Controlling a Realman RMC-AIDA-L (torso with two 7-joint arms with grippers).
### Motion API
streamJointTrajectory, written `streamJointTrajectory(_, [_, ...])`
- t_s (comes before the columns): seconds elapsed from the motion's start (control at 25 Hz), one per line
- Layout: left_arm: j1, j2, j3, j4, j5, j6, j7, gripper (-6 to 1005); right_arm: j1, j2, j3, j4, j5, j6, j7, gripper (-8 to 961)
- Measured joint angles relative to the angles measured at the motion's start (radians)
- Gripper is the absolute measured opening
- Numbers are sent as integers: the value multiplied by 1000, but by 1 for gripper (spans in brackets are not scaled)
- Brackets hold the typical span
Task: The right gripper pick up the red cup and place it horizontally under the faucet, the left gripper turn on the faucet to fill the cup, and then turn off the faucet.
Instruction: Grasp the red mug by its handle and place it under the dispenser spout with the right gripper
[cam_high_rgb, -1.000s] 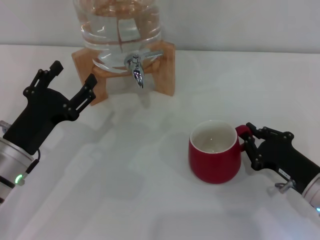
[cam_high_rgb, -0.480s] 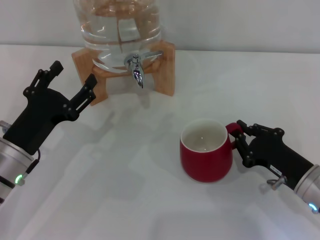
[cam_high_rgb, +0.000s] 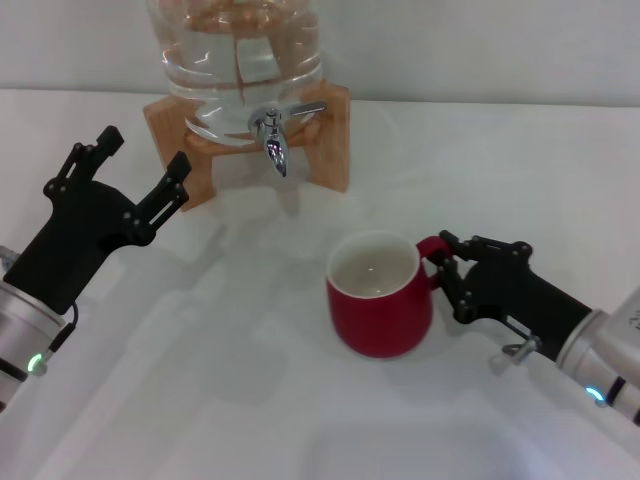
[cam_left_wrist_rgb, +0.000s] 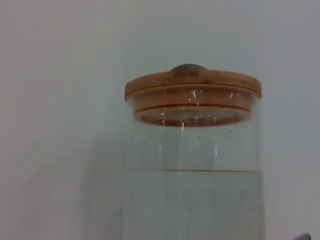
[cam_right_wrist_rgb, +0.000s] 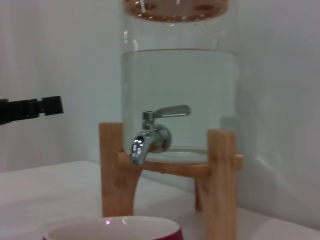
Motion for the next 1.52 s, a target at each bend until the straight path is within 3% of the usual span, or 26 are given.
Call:
streamJointTrajectory(0.8, [33,3,-7,0,-30,-38,7,874,112,1,10,47,-12,136,5,135])
streamJointTrajectory(1.52, [3,5,-4,-3,-93,31,0,874,119,-1,21,47,-16,135,6,134])
